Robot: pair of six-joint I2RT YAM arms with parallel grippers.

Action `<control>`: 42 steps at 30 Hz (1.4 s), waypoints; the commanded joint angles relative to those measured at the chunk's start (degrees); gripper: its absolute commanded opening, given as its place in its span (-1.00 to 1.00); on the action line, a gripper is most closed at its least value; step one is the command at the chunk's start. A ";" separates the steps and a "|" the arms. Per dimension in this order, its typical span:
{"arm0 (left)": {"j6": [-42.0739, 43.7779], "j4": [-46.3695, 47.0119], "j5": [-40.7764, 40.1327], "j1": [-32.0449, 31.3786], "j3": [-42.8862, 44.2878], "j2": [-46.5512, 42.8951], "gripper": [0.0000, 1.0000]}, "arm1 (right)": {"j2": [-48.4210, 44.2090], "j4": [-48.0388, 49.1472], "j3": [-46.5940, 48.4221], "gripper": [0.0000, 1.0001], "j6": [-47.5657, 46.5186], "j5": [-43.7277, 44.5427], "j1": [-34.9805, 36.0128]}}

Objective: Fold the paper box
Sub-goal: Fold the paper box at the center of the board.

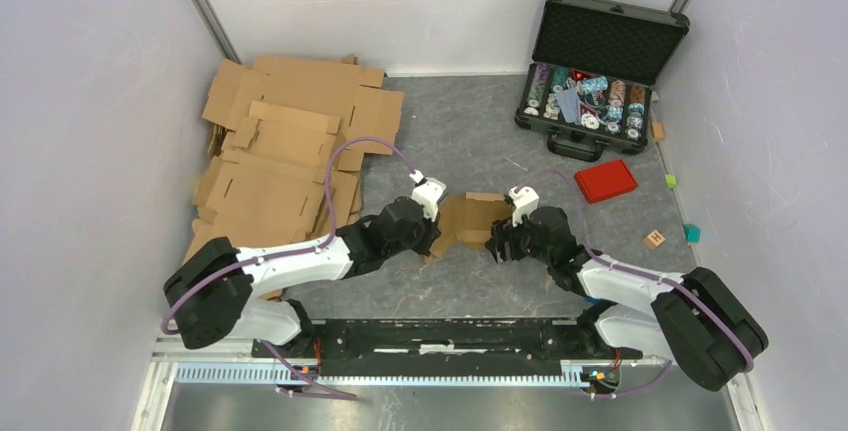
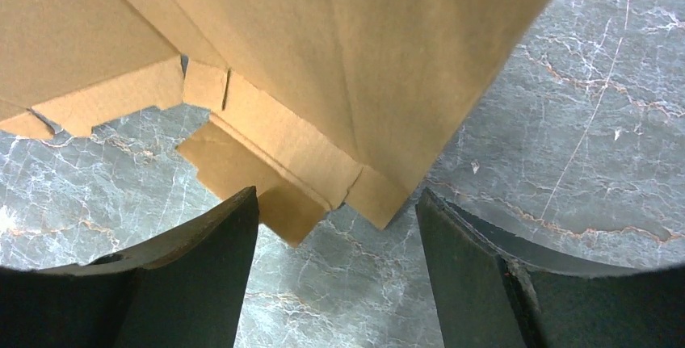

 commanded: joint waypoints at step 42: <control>8.22 7.62 5.59 0.89 -3.02 -4.19 -0.96 | 2.05 1.74 3.11 -0.01 12.84 -18.27 -13.17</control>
